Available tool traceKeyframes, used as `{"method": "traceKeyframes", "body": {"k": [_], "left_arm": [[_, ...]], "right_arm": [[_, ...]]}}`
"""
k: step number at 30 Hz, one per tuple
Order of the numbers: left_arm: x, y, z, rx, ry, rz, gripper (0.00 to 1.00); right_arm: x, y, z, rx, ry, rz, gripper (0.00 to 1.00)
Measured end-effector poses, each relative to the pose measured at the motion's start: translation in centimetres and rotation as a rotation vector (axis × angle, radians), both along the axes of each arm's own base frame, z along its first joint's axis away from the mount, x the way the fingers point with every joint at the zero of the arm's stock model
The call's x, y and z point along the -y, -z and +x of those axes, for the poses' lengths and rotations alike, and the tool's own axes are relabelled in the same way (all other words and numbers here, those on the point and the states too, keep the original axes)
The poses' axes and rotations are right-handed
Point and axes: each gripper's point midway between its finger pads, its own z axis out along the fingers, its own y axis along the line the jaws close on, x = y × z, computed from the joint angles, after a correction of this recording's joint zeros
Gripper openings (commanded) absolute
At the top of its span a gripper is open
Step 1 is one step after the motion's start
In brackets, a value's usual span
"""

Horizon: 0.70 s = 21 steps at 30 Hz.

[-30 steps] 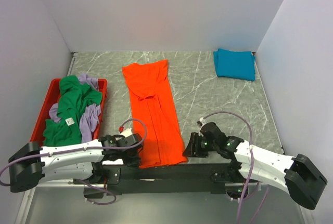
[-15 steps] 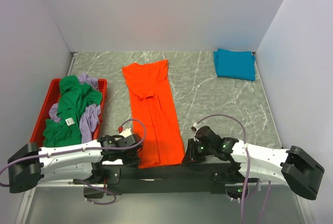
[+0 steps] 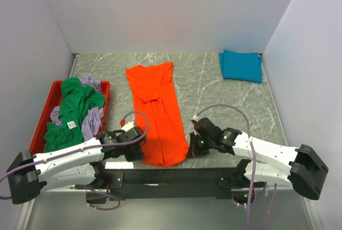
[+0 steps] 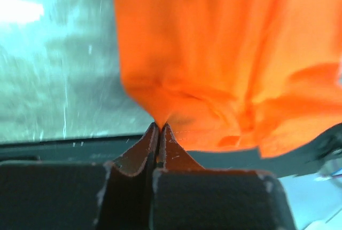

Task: Fold and stack the t-shirts
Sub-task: Fold the tshirt

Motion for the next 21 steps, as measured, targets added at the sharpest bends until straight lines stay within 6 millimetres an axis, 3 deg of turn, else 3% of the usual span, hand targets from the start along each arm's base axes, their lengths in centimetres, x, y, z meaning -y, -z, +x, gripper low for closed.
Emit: {"method": "traceKeyframes", "body": {"k": [6,10,21], "left_arm": [[-0.4,-3.0,5.5,0.115,-0.079,-0.012,0.01],[-1.1,-3.6,9.2,0.162,-0.140,0.005,0.01],[-1.7,-3.6,18.5,0.219,-0.278,0.054,0.01]], "right_arm": [[-1.9,-3.8,4.9,0.106,0.022,0.007,0.00],[-2.6,-5.3,9.4,0.149,0.074,0.002,0.00],[-5.3,-3.5,19.9,0.153,0.171,-0.051,0.00]]}}
